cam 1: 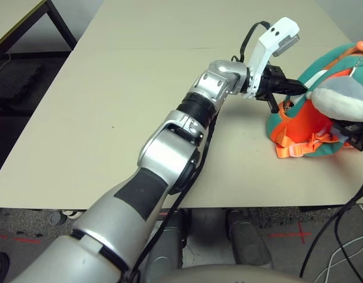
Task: Put the pencil case into the backpack and zip it.
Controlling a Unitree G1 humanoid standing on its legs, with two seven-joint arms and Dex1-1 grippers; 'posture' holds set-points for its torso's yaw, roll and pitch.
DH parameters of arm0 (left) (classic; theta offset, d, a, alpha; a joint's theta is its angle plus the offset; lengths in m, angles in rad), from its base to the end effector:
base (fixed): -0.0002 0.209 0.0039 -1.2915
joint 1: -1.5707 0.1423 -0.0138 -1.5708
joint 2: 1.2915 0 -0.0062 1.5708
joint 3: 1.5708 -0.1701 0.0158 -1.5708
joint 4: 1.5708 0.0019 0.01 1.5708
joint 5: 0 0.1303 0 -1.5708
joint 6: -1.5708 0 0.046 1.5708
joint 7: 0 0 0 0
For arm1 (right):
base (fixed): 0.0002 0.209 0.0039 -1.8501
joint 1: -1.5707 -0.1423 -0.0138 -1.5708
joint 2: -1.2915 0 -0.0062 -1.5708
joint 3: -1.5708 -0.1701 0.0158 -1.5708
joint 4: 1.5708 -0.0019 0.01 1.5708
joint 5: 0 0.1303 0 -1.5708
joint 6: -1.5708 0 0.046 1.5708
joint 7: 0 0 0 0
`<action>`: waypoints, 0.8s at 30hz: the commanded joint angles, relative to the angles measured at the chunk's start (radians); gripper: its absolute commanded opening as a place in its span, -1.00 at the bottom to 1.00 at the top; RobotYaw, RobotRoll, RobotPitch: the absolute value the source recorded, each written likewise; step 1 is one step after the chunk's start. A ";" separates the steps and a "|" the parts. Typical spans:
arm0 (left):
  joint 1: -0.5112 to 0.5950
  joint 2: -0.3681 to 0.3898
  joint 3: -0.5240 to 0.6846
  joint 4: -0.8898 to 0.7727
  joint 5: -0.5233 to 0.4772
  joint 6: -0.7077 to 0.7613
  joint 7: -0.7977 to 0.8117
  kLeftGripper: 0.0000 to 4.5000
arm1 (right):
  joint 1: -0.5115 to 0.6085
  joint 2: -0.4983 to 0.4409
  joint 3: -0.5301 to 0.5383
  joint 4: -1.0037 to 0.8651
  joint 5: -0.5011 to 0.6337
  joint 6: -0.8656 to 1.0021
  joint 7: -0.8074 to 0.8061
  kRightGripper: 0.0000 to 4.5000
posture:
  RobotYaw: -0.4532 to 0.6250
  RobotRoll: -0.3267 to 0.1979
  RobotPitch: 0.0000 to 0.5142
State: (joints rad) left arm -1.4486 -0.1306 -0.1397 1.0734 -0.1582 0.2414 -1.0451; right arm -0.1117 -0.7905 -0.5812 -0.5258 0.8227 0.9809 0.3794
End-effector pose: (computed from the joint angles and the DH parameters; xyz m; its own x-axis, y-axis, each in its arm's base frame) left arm 0.3293 -0.0067 0.2495 0.0414 -0.9866 -0.1581 0.9941 0.0248 0.1052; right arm 0.1676 -0.2772 0.2203 0.9392 0.3164 -0.1332 -0.3252 0.9443 -0.0498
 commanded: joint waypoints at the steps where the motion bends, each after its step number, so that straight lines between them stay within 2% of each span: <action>1: 0.002 -0.191 -0.039 0.033 0.026 -0.024 0.001 -1.00 | 0.003 0.010 0.045 -0.006 0.009 0.005 0.009 -0.95 | -0.48 0.25 -0.28; 5: 0.038 -0.230 -0.062 0.046 0.029 -0.027 0.024 -1.00 | -0.026 0.002 0.073 0.025 -0.007 -0.007 0.023 -0.95 | -0.43 0.25 -0.29; 9: 0.033 -0.234 -0.044 0.041 0.004 -0.028 0.053 -1.00 | -0.072 -0.016 0.098 0.065 -0.016 -0.008 0.040 -0.95 | -0.37 0.25 -0.25; 13: 0.012 -0.180 -0.009 -0.032 -0.037 -0.049 0.071 -1.00 | -0.105 -0.042 0.118 0.115 -0.036 -0.015 0.073 -0.95 | -0.25 0.25 -0.18; 17: 0.001 -0.069 0.007 -0.230 -0.072 -0.017 0.066 -0.63 | -0.148 -0.063 0.153 0.170 -0.058 -0.023 0.109 -0.95 | -0.15 0.25 -0.11; 19: 0.025 -0.037 -0.002 -0.337 -0.077 0.023 0.068 -0.32 | -0.161 -0.072 0.164 0.190 -0.067 -0.025 0.126 -0.95 | -0.12 0.25 -0.09; 24: 0.164 0.073 -0.071 -0.680 -0.076 0.183 0.053 0.40 | -0.204 -0.085 0.193 0.243 -0.094 -0.035 0.155 -0.95 | -0.05 0.25 -0.01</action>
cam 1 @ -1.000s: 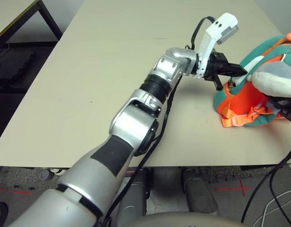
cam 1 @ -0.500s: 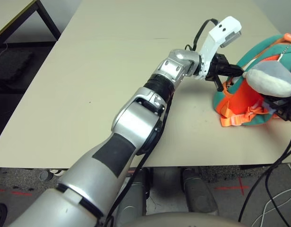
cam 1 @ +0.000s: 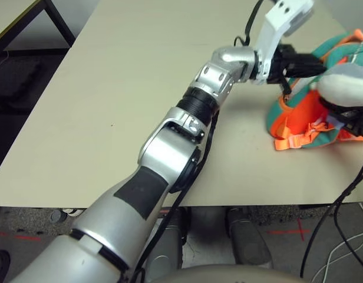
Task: Put the pencil case into the backpack and zip it.
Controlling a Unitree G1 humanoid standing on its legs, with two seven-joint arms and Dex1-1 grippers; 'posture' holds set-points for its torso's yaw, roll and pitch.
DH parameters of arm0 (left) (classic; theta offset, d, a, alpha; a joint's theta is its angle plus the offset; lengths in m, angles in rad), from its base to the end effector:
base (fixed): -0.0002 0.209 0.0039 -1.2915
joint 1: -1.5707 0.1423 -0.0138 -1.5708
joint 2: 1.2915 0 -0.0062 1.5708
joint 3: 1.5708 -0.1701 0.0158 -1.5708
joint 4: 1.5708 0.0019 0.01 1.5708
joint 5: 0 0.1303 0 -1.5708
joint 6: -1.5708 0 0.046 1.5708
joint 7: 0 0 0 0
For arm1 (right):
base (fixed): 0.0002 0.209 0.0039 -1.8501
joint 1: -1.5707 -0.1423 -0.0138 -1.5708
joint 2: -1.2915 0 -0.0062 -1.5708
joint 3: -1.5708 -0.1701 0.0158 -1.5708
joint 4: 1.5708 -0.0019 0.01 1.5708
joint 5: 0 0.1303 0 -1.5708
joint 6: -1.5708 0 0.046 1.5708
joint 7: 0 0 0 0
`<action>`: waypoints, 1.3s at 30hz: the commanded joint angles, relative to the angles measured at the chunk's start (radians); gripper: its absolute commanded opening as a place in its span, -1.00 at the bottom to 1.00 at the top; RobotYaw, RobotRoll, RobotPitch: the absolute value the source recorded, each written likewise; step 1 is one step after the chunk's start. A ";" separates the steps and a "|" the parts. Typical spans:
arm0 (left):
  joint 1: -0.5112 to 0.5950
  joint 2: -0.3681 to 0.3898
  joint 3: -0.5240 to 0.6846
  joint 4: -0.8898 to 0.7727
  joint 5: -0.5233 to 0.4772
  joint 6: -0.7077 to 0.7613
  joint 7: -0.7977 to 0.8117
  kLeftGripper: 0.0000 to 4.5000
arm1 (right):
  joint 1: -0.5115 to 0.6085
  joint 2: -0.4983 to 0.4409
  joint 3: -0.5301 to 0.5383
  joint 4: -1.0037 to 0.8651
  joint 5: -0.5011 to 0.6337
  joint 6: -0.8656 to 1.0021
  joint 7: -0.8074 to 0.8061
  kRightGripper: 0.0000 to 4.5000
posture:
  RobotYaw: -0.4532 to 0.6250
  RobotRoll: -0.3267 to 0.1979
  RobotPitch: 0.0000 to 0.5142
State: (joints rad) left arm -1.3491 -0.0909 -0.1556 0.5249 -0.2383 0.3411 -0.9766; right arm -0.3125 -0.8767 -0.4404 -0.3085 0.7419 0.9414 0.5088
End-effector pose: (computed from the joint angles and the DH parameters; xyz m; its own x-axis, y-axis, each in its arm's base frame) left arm 0.2973 -0.0021 0.3011 -0.0202 -0.9976 0.0664 0.9322 0.0052 0.3619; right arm 0.1997 -0.2849 0.2360 0.9078 0.3909 -0.1521 -0.4044 0.9119 -0.0697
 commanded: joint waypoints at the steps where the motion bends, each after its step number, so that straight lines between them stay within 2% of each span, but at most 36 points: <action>1: 0.088 0.054 -0.071 -0.183 0.010 0.101 -0.018 0.55 | -0.010 0.001 0.057 0.032 -0.017 0.004 0.029 -0.95 | -0.05 0.25 0.00; 4: 0.129 0.094 -0.100 -0.277 0.011 0.151 -0.011 1.00 | -0.025 0.000 0.067 0.045 -0.027 0.004 0.038 -0.95 | -0.03 0.25 0.03; 9: 0.157 0.102 -0.131 -0.296 0.026 0.158 0.021 1.00 | -0.036 0.001 0.068 0.042 -0.033 0.016 0.045 -0.95 | -0.05 0.25 0.03; 23: 0.146 -0.032 -0.141 -0.118 0.085 0.012 0.144 1.00 | -0.028 0.015 0.029 -0.019 -0.018 0.066 0.020 -0.95 | -0.14 0.25 0.01; 31: 0.128 -0.031 -0.117 -0.099 0.084 -0.030 0.187 1.00 | -0.014 0.037 0.026 -0.025 -0.023 0.058 0.015 -0.95 | -0.13 0.25 0.01; 39: 0.141 -0.029 -0.114 -0.132 0.066 -0.007 0.176 1.00 | -0.018 0.049 0.040 -0.012 -0.035 0.043 0.022 -0.95 | -0.11 0.25 0.01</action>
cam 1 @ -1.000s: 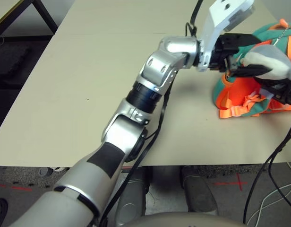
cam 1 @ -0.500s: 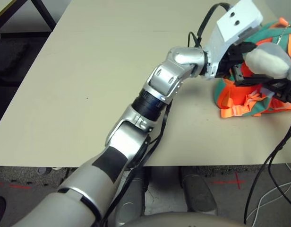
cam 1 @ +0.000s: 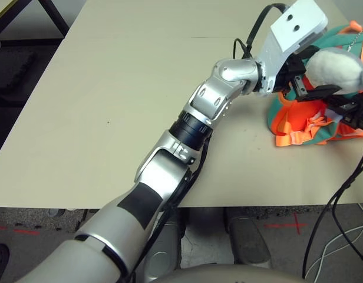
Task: Put the pencil case into the backpack and zip it.
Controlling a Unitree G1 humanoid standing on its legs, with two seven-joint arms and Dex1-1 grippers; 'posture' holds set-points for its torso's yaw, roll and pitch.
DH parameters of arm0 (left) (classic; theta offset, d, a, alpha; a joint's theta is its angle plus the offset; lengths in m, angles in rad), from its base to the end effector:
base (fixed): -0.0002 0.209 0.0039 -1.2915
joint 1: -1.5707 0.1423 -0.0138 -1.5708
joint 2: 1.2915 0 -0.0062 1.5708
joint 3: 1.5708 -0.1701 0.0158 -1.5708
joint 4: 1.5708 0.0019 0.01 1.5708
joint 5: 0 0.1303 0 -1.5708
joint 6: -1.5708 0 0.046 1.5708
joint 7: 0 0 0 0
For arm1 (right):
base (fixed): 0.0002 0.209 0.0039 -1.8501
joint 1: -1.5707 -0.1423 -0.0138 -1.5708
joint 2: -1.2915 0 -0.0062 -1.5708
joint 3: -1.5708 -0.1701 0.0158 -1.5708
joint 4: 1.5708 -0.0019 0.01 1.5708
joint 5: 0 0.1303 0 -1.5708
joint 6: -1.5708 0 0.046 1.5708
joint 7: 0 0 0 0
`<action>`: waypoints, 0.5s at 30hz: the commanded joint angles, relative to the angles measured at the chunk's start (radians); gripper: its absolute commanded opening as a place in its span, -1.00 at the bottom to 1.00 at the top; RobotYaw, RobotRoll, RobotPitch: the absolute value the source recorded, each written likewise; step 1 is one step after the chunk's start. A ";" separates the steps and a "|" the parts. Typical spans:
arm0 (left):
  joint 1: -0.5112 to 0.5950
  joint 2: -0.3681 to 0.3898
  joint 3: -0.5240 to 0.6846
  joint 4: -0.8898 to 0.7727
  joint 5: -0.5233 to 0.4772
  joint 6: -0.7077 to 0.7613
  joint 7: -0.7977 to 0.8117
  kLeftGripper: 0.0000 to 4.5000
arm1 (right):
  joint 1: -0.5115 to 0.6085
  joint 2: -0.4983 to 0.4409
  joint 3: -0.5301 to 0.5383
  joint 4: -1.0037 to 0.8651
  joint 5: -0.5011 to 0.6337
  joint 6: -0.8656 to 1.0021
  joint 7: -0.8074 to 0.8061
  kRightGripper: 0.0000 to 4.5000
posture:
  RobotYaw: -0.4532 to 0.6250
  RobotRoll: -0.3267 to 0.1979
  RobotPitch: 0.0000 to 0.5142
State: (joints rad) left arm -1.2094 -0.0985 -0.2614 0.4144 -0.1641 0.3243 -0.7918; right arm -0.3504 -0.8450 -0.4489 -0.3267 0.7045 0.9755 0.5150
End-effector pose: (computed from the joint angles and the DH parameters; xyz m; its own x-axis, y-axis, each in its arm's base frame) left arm 0.2887 -0.0067 0.2724 0.1457 -0.9877 0.0567 0.9057 0.1563 0.3942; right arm 0.2011 -0.2814 0.2395 0.9112 0.3893 -0.1347 -0.4012 0.9128 -0.0759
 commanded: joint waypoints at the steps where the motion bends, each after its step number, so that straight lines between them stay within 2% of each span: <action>1: 0.004 -0.022 -0.010 -0.026 -0.010 0.012 -0.012 1.00 | 0.020 0.017 0.050 0.008 0.002 0.008 0.017 -0.95 | -0.11 0.25 0.01; 5: 0.012 -0.025 -0.013 -0.038 -0.014 0.022 -0.019 1.00 | 0.020 0.017 0.054 0.014 -0.001 0.001 0.022 -0.95 | -0.11 0.25 0.01; 7: 0.017 -0.022 -0.024 -0.045 -0.011 0.023 -0.029 0.92 | 0.022 0.016 0.054 0.015 -0.002 -0.001 0.024 -0.95 | -0.11 0.25 0.01; 8: 0.021 -0.019 -0.031 -0.048 -0.006 0.017 -0.036 1.00 | 0.023 0.016 0.054 0.016 -0.002 -0.002 0.024 -0.95 | -0.11 0.25 0.01; 14: 0.026 -0.025 -0.030 -0.043 -0.005 0.008 -0.035 1.00 | 0.030 0.017 0.053 0.017 -0.003 -0.010 0.027 -0.95 | -0.12 0.25 -0.01; 15: 0.023 -0.027 -0.027 -0.040 -0.006 0.004 -0.033 0.93 | 0.031 0.017 0.052 0.018 -0.004 -0.012 0.027 -0.95 | -0.12 0.25 -0.02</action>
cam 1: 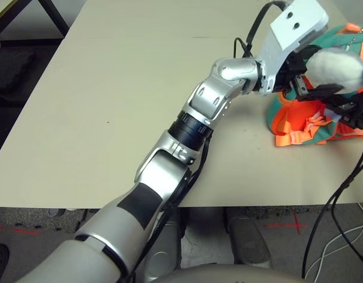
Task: Put the pencil case into the backpack and zip it.
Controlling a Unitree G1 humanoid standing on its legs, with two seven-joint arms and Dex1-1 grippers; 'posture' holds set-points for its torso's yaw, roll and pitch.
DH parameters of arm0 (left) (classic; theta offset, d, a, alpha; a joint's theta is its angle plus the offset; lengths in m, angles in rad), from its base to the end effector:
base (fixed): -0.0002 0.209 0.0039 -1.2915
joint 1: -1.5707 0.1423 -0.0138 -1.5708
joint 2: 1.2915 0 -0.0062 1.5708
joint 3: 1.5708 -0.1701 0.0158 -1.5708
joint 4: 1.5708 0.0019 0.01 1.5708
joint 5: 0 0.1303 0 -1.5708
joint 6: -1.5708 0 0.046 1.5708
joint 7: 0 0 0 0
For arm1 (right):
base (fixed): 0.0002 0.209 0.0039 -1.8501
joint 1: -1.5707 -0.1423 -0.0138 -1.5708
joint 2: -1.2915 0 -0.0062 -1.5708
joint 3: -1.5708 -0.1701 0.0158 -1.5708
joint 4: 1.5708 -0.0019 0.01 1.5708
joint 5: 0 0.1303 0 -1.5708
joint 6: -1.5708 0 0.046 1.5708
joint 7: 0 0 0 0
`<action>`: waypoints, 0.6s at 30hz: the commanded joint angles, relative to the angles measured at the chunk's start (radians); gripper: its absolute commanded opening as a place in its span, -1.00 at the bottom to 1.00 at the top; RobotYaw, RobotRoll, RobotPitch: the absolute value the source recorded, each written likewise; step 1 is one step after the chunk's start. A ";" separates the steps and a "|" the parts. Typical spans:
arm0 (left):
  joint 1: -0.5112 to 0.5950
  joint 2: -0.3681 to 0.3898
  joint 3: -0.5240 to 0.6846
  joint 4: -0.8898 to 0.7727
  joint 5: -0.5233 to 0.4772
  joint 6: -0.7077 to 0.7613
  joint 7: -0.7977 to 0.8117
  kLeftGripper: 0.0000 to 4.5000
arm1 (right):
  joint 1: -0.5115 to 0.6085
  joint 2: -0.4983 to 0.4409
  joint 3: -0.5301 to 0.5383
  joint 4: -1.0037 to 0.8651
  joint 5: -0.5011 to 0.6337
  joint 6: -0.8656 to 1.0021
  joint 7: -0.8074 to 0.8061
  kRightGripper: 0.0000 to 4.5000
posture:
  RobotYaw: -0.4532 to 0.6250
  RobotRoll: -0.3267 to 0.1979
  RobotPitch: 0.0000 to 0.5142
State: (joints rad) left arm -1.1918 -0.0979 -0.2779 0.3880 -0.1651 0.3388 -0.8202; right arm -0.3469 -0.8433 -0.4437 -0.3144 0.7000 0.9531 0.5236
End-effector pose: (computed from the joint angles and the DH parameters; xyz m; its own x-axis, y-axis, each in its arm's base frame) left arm 0.2861 -0.0076 0.2696 0.1118 -0.9931 0.0348 0.9116 0.1165 0.3943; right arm 0.2022 -0.2823 0.2379 0.9102 0.3938 -0.1283 -0.4049 0.9112 -0.0758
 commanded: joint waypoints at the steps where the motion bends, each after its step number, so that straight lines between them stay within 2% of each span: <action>1: 0.003 -0.028 -0.009 -0.011 -0.005 -0.012 -0.005 0.85 | 0.028 0.016 0.047 0.006 0.000 0.008 0.019 -0.95 | -0.12 0.25 -0.02; 5: -0.003 -0.028 -0.008 -0.007 -0.005 -0.019 -0.005 0.36 | 0.031 0.016 0.047 0.009 -0.001 0.000 0.019 -0.95 | -0.13 0.25 -0.03; 9: -0.009 -0.028 0.002 -0.002 -0.007 -0.028 0.005 -0.21 | 0.031 0.019 0.049 0.013 -0.003 -0.007 0.018 -0.95 | -0.13 0.25 -0.03; 13: -0.026 -0.014 0.054 0.000 -0.025 -0.014 0.040 -0.70 | 0.036 0.022 0.050 0.015 -0.005 -0.014 0.018 -0.95 | -0.12 0.25 -0.03; 15: -0.027 0.009 0.106 -0.006 -0.048 0.019 0.067 -0.85 | 0.039 0.025 0.051 0.017 -0.007 -0.017 0.017 -0.95 | -0.12 0.25 -0.03; 18: -0.004 0.067 0.170 -0.028 -0.072 0.051 0.093 -0.90 | 0.047 0.030 0.052 0.017 -0.011 -0.023 0.017 -0.95 | -0.11 0.25 -0.03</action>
State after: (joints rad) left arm -1.2101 -0.0498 -0.1427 0.3836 -0.2224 0.3678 -0.7455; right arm -0.3306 -0.8281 -0.4383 -0.3094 0.6926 0.9119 0.5264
